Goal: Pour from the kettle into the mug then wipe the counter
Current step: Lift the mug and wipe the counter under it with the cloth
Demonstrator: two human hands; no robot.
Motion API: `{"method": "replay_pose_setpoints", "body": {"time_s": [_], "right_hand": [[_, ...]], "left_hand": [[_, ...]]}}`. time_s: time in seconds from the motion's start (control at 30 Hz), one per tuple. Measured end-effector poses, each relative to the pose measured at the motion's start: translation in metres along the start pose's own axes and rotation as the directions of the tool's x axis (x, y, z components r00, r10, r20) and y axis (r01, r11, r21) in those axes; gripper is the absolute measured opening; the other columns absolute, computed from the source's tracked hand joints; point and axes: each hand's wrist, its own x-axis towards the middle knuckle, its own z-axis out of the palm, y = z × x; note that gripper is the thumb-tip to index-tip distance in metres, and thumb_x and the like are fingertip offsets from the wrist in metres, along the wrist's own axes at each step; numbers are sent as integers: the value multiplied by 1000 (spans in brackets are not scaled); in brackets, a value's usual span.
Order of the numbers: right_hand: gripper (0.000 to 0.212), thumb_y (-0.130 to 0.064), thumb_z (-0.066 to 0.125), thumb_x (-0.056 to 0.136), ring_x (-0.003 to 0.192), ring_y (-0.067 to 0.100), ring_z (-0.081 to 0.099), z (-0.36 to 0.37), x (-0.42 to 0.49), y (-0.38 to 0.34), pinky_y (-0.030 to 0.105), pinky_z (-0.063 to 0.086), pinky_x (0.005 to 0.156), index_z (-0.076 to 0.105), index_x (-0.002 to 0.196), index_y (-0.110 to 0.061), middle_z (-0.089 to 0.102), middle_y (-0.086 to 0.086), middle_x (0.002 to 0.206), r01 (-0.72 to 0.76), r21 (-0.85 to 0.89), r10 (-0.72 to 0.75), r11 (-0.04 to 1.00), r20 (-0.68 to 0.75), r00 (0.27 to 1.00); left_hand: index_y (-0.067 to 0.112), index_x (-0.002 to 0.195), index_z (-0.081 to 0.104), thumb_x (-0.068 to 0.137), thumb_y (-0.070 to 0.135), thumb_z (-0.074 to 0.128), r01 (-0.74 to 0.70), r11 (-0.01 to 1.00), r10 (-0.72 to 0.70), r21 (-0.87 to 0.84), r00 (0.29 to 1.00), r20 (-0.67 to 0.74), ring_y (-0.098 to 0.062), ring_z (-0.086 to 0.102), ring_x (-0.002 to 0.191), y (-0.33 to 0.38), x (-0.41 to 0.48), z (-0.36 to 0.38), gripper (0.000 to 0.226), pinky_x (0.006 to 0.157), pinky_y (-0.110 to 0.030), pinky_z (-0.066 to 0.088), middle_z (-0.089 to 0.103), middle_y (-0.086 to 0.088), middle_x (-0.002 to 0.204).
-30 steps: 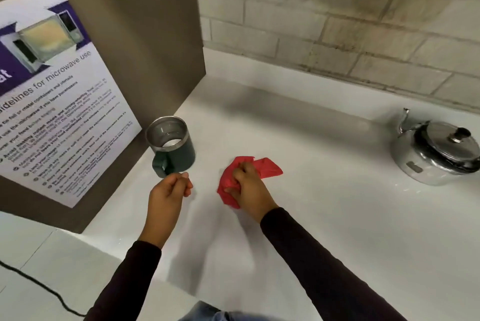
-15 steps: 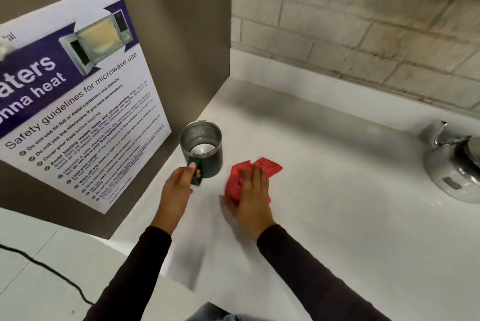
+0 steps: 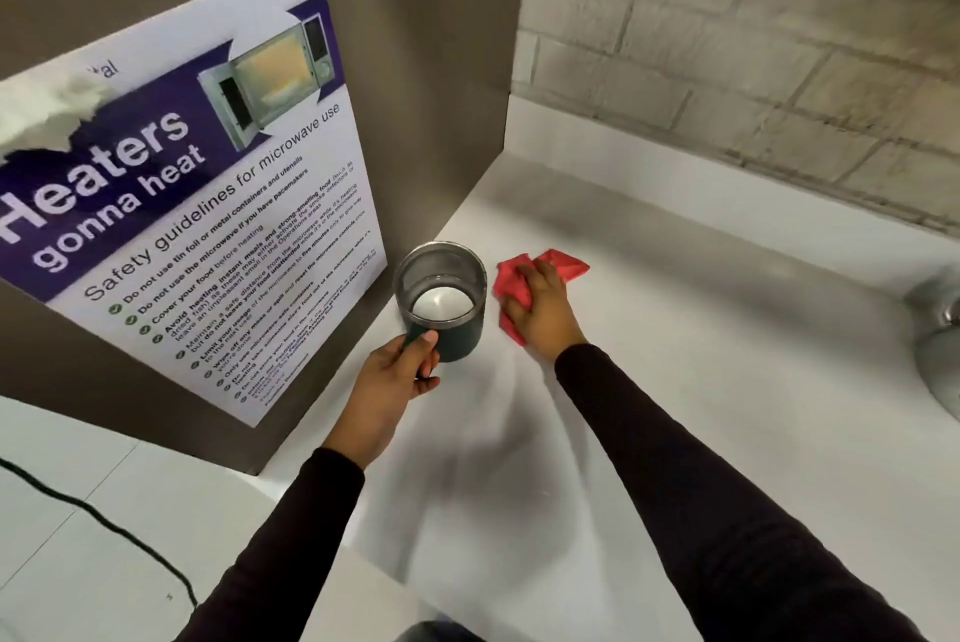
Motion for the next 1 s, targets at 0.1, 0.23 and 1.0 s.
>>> {"method": "replay_pose_setpoints", "body": {"time_s": [0.1,0.23,1.0], "right_hand": [[59,-21,58,89,141,34,23,10,-4,-9,48,24,117,37,143,-15,26,14,154,116,-19,-113,993,117,987],[74,-23,66,80,139,34,26,27,-35,-17,46,27,116,33,145,-12,30,14,151,330,-60,-306,942,244,920],[46,-21,70,79,118,26,54,57,-1,-63,46,53,94,53,121,-30,58,6,125,224,269,-287,937,226,931]], "left_hand": [[22,53,46,90,29,53,-67,994,66,85,998,19,1,53,58,7,-6,-11,39,69,-22,52,50,13,52],[25,46,50,90,27,53,-70,994,70,84,997,-7,3,52,56,14,-13,-20,44,63,-18,51,49,13,51],[26,46,51,82,34,56,-101,994,102,43,994,-26,0,49,54,19,-40,-38,37,62,-22,47,51,12,49]]}}
